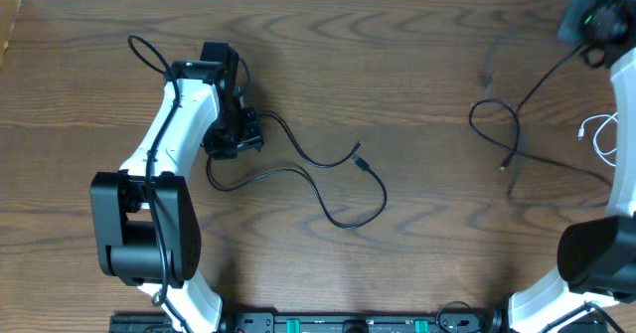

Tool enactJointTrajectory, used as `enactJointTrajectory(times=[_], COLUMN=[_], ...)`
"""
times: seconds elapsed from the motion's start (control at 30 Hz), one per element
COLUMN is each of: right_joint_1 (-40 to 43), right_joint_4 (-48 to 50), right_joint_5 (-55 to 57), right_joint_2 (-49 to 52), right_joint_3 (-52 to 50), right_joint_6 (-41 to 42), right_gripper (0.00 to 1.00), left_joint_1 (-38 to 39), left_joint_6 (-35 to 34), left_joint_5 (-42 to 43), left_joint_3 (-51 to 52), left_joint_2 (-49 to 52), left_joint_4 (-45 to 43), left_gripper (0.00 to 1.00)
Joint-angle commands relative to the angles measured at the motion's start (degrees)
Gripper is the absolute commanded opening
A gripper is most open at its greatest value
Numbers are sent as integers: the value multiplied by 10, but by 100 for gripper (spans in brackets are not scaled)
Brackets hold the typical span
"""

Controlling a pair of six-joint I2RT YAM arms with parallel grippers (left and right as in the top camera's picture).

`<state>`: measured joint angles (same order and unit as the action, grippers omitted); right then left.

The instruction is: Untangle cables

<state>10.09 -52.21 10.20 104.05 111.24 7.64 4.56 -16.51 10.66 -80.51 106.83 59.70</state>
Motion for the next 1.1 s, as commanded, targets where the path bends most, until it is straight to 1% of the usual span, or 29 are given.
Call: enactJointTrajectory(times=[0.0,0.07,0.17,0.23,0.4,0.47,0.6,0.73,0.9,0.97,1.07], right_joint_1=[4,6,14,23,57,69,83,86,83,83,82], right_joint_4=[51,86,129,129,115,111,83,16,-77,-95,-106], right_joint_5=[153,213,275,276,274,257,185,127,-13,-44,-62], right_joint_2=[-14,-14,-14,-13,-8,-8,-8,-8,-8,-8,-8], right_joint_3=[49,59,60,59,45,33,5,-24,-54,-74,-116], right_joint_6=[-124,-144,-146,-136,-72,-64,-64,-63,-36,-22,-15], right_gripper=[1,1,1,1,1,1,1,1,2,2,1], left_joint_1=[0,0,0,0,0,0,0,0,0,0,0], left_joint_6=[-3,-5,-18,-18,-18,-18,-18,-18,-18,-18,-18], left_joint_5=[3,3,3,3,3,3,3,3,3,3,3], left_joint_3=[5,5,5,5,5,5,5,5,5,5,5], left_joint_2=[6,6,5,5,6,5,5,5,5,5,5], left_joint_4=[2,2,2,2,2,2,-1,-4,-4,-3,-2], left_gripper=[51,51,50,51,51,51,50,51,51,51,51])
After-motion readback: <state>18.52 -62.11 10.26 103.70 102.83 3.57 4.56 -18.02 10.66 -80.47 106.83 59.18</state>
